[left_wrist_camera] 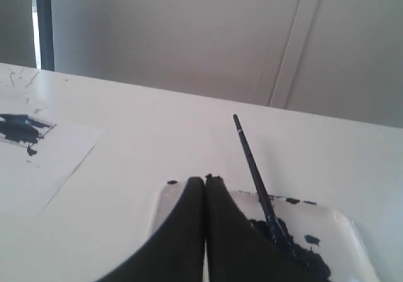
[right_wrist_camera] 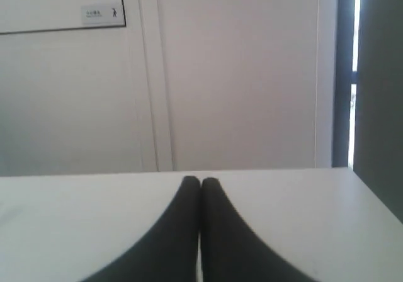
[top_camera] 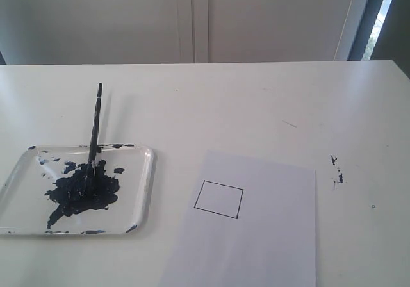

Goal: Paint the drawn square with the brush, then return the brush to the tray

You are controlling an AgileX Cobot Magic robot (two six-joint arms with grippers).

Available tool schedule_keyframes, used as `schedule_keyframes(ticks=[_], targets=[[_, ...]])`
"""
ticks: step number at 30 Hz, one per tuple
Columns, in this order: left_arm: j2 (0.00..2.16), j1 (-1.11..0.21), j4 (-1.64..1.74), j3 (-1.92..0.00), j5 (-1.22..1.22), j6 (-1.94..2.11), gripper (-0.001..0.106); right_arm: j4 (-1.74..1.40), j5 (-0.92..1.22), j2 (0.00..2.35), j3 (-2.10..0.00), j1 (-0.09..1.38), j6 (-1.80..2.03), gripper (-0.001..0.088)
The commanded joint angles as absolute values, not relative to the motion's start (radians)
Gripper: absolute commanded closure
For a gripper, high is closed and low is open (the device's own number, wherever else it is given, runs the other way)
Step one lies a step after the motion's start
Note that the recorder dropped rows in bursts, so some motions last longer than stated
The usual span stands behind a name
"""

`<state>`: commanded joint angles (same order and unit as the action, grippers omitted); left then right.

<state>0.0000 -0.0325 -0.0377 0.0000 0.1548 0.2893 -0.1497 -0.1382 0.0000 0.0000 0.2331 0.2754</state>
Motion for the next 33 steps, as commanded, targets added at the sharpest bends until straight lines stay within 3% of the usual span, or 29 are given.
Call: schedule_keyframes(ticks=[7,16,33], targets=[[0.000,-0.034,-0.038,0.000,0.139,0.368,0.105,-0.148,-0.143,0.000,0.000,0.233,0.493,0.0868],[0.023,-0.067,0.017,-0.131,0.110,0.431,0.105,-0.120,-0.349,0.000,0.000,0.233,0.521,0.0868],[0.791,-0.351,0.342,-0.653,0.096,0.472,0.105,-0.132,-0.122,0.000,0.000,0.233,0.611,0.0868]])
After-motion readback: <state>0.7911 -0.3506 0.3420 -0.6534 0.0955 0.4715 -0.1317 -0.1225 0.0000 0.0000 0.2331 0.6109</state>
